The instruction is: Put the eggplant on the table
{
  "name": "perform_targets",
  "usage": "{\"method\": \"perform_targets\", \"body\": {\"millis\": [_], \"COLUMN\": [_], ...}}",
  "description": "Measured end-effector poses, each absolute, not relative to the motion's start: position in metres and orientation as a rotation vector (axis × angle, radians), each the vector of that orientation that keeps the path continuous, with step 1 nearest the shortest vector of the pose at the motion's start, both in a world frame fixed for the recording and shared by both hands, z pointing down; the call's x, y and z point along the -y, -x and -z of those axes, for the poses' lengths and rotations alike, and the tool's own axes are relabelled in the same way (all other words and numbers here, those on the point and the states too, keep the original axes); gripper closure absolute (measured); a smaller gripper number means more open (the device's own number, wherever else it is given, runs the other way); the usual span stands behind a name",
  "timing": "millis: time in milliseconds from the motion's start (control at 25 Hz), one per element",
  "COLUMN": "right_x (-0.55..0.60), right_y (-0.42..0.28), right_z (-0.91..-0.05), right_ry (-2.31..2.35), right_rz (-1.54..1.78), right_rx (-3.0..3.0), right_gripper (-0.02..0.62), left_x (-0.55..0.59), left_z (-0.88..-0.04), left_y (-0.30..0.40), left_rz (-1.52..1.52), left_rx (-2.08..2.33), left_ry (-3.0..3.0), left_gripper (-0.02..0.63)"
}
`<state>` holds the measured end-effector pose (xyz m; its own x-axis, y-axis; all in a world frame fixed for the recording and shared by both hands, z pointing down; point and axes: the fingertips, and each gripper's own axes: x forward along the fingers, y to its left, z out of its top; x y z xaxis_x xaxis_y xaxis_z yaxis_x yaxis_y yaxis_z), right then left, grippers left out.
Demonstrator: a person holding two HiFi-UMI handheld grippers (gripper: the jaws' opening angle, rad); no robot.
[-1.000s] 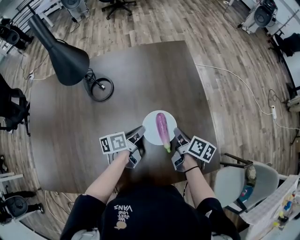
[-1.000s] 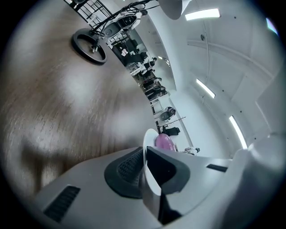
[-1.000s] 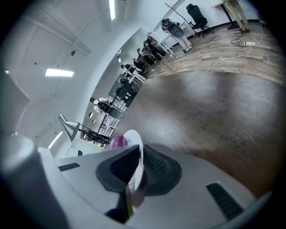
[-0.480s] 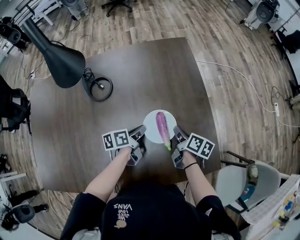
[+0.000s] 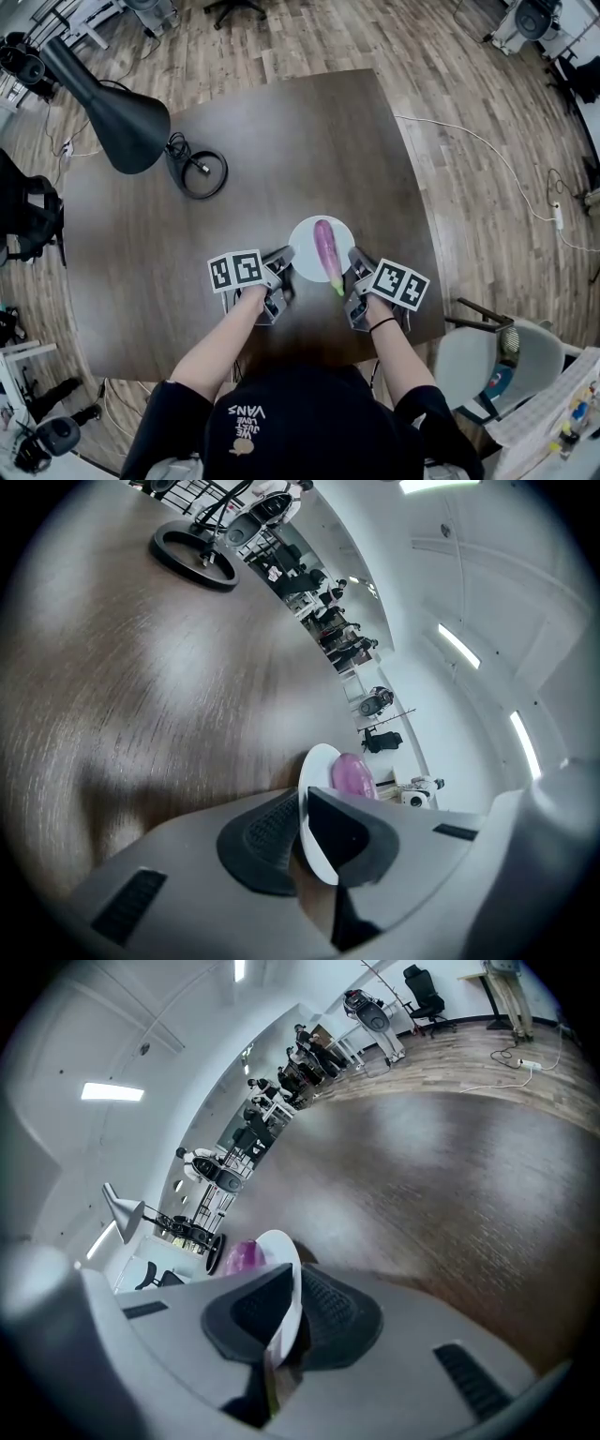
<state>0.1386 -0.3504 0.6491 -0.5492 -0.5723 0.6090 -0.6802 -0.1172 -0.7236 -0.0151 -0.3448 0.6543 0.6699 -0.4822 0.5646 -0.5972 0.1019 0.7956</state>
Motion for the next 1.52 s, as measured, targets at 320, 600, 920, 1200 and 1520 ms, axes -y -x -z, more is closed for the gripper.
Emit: {"method": "perform_targets", "body": {"millis": [320,600,920,1200,1520], "right_x": [0.348,0.35,0.352,0.349,0.348], "right_y": [-0.14,-0.138,-0.139,-0.14,-0.142], "right_z": [-0.655,-0.655,-0.655,-0.653,-0.636], "right_ry": [-1.435,-1.44,-1.426,-1.412,-1.428], "right_rz": [-1.741,-1.725,-1.667,-1.652,-1.589], "right_rx": [1.982,1.953,1.941,1.955,2.001], "right_gripper": [0.561,0.561,0.543,0.511,0.508], "left_x": [0.342,0.344,0.346,0.344,0.341], "left_z": [-0.657,-0.655,-0.647,-0.644,-0.636], "left_y": [0.012,0.012,0.009,0.009,0.023], "left_rz": [-0.162,-0.185,-0.157,-0.173,-0.193], "left_rx": [0.931,0.924,0.911,0.919,0.964], "left_ry": [-1.524,-1.543,-1.556,-1.58,-1.632], "left_gripper": [0.58,0.578,0.477,0.439,0.436]}}
